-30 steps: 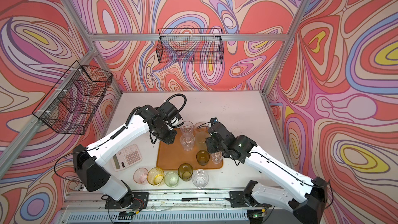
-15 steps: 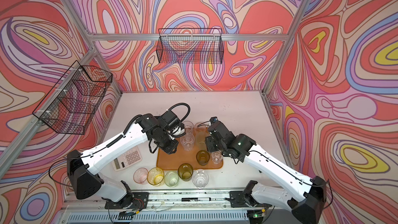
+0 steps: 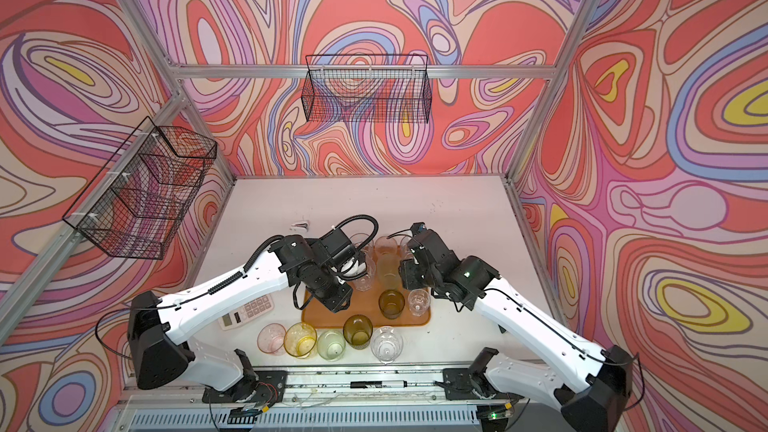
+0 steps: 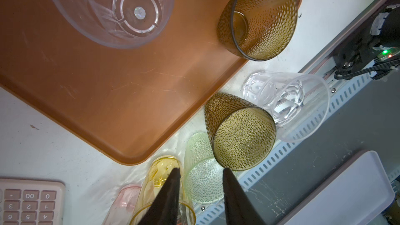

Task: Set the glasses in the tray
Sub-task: 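Lower the left gripper over the olive dimpled glass rim and close it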

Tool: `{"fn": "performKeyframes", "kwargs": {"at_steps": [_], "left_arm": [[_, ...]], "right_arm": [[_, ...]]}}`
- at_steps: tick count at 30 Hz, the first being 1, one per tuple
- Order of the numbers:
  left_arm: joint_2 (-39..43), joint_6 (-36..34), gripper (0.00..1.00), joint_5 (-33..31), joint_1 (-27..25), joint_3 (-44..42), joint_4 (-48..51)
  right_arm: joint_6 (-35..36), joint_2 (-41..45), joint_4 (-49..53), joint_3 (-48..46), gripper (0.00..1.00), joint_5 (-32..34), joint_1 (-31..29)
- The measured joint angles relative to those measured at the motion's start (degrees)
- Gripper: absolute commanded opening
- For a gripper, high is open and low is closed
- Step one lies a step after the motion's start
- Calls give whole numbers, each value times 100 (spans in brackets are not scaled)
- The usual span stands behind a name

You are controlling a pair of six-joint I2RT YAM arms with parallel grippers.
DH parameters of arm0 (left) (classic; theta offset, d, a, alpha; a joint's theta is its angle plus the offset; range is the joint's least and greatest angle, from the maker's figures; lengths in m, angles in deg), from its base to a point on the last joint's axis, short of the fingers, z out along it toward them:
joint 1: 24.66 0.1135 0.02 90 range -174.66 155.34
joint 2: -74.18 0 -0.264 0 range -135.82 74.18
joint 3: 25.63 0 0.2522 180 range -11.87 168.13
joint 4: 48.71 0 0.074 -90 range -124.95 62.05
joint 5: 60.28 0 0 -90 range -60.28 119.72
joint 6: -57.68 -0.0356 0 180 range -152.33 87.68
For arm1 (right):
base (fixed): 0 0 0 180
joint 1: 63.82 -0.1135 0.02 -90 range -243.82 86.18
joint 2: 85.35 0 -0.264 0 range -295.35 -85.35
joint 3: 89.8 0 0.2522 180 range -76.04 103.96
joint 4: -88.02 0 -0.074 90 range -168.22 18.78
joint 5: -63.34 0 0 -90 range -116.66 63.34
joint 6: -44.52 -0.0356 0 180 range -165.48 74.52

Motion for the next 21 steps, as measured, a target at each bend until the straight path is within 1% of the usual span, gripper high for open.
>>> {"fn": "performKeyframes", "kwargs": {"at_steps": [12,21], "left_arm": [[-166,162,37,120,-269,-385,-415],[-284,249,36,146,-302,-579,-688]], "right_arm": [[0,282,76,-87,62,-92,179],[-22,509,179,-186,62,-111,210]]}}
